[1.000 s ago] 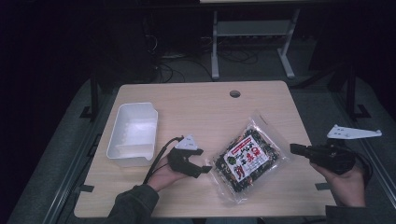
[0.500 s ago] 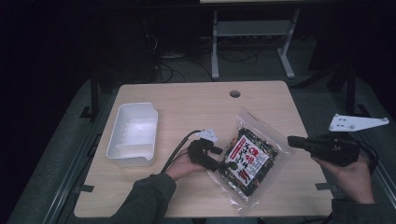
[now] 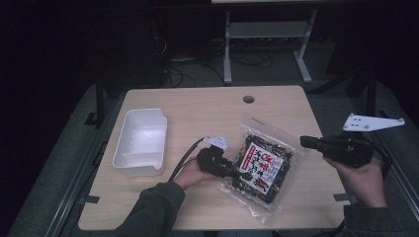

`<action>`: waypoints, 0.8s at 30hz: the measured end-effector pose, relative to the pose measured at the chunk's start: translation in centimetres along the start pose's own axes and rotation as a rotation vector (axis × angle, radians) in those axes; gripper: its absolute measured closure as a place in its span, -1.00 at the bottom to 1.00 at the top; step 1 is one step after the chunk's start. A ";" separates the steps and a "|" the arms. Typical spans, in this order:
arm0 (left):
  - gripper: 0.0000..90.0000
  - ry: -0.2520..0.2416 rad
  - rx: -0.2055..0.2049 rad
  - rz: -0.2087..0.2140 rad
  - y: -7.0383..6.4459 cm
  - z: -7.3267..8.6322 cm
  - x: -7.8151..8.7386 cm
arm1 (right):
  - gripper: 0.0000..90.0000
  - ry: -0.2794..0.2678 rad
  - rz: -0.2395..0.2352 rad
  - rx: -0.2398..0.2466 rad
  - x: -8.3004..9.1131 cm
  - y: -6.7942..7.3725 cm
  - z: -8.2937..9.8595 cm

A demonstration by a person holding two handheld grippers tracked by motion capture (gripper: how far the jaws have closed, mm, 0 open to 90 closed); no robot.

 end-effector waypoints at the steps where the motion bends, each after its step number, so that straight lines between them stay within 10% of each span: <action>1: 0.46 0.003 -0.007 -0.003 -0.1 0.0 0.1 | 1.00 0.001 0.002 -0.002 -0.2 -0.1 0.0; 10: 0.63 0.005 -0.083 -0.058 -1.0 0.2 1.0 | 0.95 -0.052 0.007 -0.063 -1.0 -2.2 0.6; 24: 0.63 0.011 -0.108 -0.105 -1.0 0.9 1.6 | -0.04 -0.043 -0.036 -0.176 -3.7 -3.9 4.0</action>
Point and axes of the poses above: each handheld gripper's, and its own axes: x roughly backward along the jaws, z roughly out of its underside, y roughly to its left, the point moved 6 cm from there along -x, roughly forward along the jaws, and after that the axes turned 1 degree about x, right-handed, at the moved point
